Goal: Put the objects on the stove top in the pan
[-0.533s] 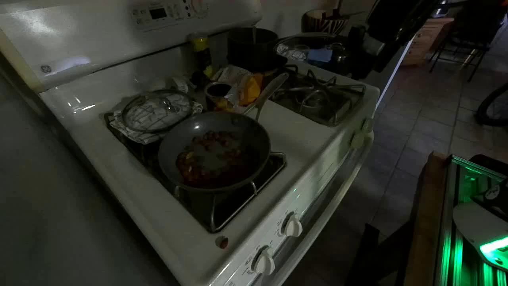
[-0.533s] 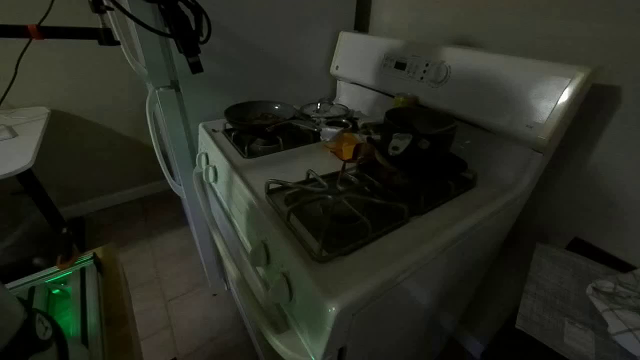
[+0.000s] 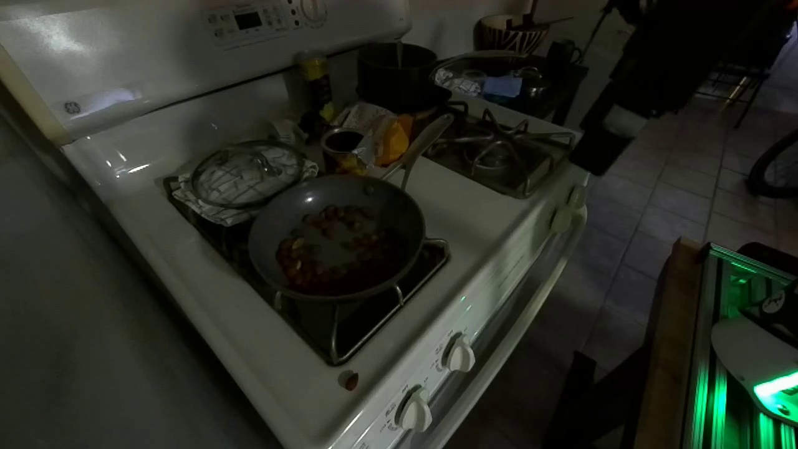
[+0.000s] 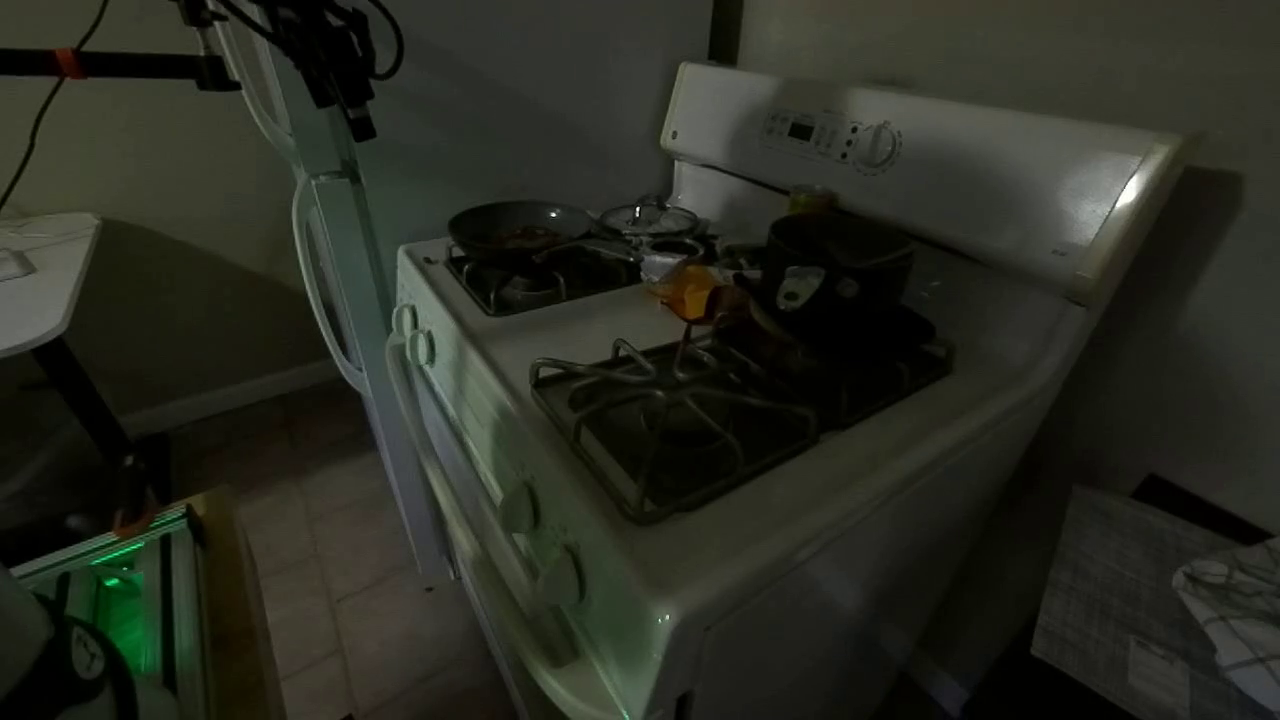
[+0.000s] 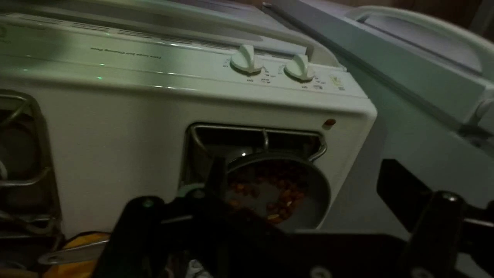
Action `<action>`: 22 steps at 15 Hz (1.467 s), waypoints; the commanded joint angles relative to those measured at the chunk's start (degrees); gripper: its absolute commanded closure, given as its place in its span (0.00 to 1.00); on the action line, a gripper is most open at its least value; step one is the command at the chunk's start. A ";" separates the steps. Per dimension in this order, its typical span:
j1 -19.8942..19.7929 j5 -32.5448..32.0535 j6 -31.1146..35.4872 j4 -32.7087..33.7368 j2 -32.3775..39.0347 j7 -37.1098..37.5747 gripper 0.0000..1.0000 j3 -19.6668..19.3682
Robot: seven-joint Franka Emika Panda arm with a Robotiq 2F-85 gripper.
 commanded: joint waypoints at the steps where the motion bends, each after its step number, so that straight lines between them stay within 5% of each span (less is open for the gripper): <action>1: 3.68 -1.42 0.58 3.35 4.47 -5.84 0.00 1.45; 5: 4.16 -4.22 3.34 5.94 8.77 -5.72 0.00 4.50; 11: 5.05 -3.19 2.21 4.74 6.56 -6.03 0.00 2.57; 13: 7.00 -2.38 3.70 5.90 9.38 -11.71 0.00 1.99; 16: 4.25 -5.68 6.24 6.59 10.99 -3.60 0.00 5.64; 22: 2.64 -7.18 23.89 0.69 15.09 12.47 0.00 11.54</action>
